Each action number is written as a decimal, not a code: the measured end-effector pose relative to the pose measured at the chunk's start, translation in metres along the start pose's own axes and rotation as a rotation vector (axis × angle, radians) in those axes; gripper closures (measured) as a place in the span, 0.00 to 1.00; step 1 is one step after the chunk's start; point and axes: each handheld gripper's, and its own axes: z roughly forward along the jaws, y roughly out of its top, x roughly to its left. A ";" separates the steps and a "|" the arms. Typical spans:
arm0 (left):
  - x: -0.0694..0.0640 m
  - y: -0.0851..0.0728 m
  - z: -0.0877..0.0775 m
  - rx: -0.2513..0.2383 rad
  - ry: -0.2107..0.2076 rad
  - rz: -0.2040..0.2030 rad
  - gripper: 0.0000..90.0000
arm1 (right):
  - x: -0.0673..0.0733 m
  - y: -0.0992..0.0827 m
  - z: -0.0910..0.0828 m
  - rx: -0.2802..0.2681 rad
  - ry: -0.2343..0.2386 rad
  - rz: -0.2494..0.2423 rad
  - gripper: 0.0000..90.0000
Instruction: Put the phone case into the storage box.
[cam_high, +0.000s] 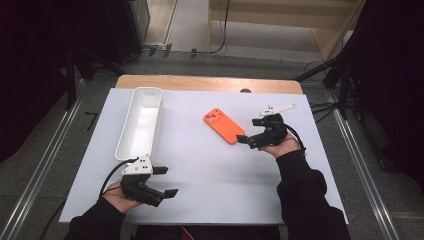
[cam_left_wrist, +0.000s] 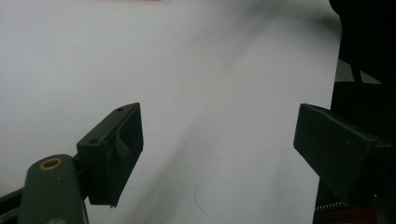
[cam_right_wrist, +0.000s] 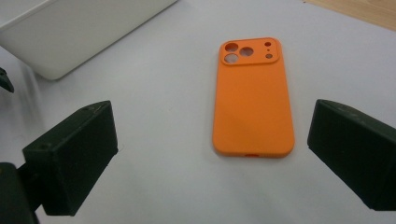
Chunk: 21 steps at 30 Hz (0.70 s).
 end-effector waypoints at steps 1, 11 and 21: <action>0.000 0.000 0.000 -0.001 0.000 0.000 0.18 | -0.001 0.001 0.001 0.002 -0.001 -0.004 0.00; -0.001 -0.001 0.000 0.001 0.010 -0.001 0.18 | -0.011 0.011 0.012 0.001 -0.017 0.005 0.09; -0.001 -0.004 -0.003 -0.006 0.023 -0.005 0.18 | -0.021 0.020 0.024 0.002 -0.027 0.003 0.09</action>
